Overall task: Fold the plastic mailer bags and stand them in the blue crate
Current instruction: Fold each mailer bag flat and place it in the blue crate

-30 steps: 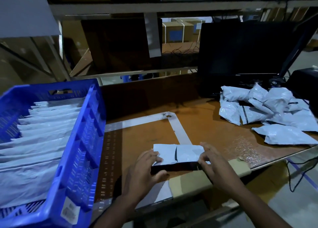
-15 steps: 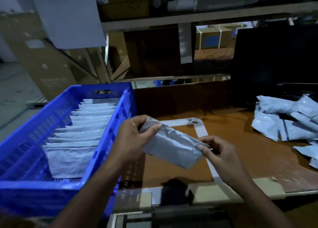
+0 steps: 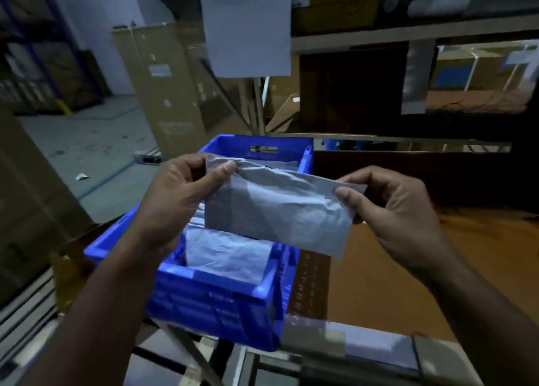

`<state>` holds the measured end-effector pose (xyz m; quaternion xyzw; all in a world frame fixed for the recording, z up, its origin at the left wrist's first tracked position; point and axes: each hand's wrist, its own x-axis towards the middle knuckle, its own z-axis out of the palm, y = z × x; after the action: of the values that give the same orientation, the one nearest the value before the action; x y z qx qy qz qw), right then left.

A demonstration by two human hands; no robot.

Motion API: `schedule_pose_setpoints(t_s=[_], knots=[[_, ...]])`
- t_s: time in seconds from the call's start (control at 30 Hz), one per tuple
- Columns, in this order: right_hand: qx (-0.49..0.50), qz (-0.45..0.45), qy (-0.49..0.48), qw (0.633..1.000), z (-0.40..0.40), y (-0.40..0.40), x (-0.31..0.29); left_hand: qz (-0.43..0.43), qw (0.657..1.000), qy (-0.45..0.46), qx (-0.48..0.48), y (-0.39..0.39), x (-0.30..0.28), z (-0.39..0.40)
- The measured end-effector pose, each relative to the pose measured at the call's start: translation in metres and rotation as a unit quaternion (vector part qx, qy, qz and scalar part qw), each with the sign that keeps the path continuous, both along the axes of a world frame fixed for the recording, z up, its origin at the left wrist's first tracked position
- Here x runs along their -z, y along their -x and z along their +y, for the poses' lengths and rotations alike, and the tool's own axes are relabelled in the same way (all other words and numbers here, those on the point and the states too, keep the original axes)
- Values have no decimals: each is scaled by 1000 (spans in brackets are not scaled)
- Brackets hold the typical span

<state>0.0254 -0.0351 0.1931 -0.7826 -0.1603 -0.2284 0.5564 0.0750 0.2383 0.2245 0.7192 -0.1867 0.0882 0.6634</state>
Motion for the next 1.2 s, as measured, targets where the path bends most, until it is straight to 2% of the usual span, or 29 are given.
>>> schedule_pose_setpoints(t_s=[0.1, 0.23, 0.37, 0.47, 0.6, 0.73, 0.83, 0.93, 1.0, 1.2], knots=[[-23, -4, 31, 999, 39, -16, -13, -25, 999, -30, -21, -10, -9, 51], [-36, 8, 103, 994, 89, -39, -21, -35, 993, -113, -30, -31, -15, 106], [-29, 65, 244, 967, 117, -60, -13, -2, 972, -233, 18, -62, 4, 135], [-54, 147, 358, 920, 126, -76, 0, 15, 928, -366, 63, -96, 31, 146], [-47, 222, 502, 835, 145, -87, 16, -44, 836, -537, 103, -128, 60, 132], [-9, 251, 644, 723, 164, -96, 32, -59, 788, -587, 176, -141, 82, 114], [-9, 275, 688, 672, 172, -99, 32, -81, 751, -628, 189, -144, 96, 104], [1, 268, 723, 636, 177, -102, 38, -100, 745, -636, 178, -146, 108, 99], [19, 236, 741, 628, 176, -106, 46, -118, 749, -632, 159, -147, 113, 98], [95, 167, 742, 642, 173, -112, 45, -121, 780, -602, 122, -146, 114, 90]])
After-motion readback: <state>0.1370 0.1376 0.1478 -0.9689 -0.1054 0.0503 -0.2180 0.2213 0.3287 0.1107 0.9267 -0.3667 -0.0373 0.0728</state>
